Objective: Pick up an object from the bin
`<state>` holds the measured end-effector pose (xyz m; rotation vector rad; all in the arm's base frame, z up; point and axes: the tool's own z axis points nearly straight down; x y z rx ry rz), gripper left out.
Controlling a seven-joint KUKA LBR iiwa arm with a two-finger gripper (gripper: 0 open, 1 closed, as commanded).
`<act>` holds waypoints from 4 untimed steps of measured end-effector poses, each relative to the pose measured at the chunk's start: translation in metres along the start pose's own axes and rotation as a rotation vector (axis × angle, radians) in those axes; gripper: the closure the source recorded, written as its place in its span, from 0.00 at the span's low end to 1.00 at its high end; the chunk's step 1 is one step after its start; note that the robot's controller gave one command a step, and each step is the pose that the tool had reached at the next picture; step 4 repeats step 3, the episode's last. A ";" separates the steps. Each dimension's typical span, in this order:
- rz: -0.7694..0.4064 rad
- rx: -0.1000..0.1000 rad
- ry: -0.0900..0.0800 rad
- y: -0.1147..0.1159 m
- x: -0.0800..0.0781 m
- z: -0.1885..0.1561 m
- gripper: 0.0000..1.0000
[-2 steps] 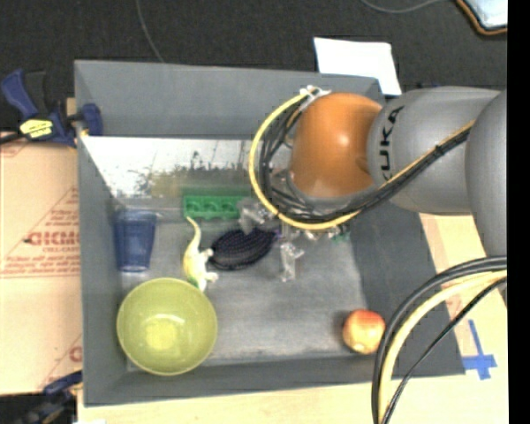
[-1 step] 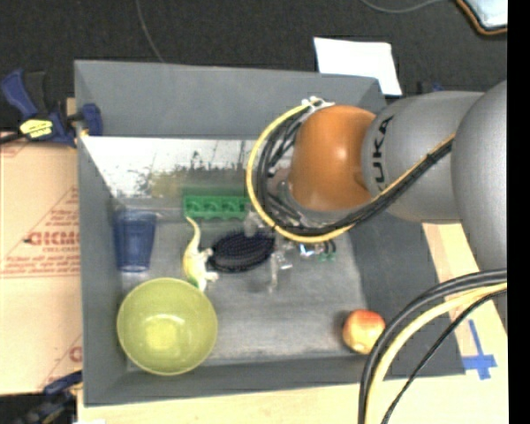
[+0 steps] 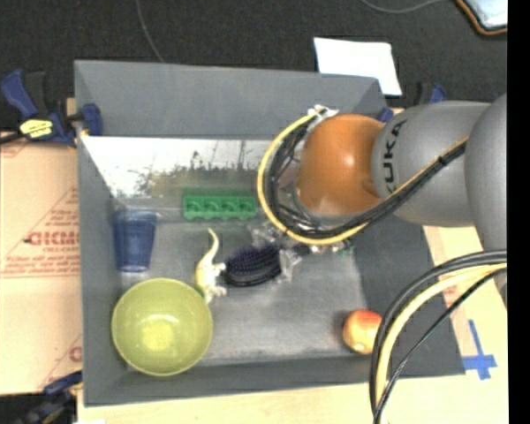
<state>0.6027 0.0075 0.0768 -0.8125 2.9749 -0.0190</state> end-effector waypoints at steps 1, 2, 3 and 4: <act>0.001 0.000 0.000 0.000 0.000 0.000 1.00; -0.007 0.000 -0.002 0.000 0.015 -0.120 1.00; -0.006 0.000 -0.002 0.000 0.015 -0.120 1.00; -0.006 0.000 -0.002 0.000 0.015 -0.120 1.00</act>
Offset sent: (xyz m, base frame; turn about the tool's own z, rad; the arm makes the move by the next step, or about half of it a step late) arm -0.0203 -0.0078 0.1187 -0.0133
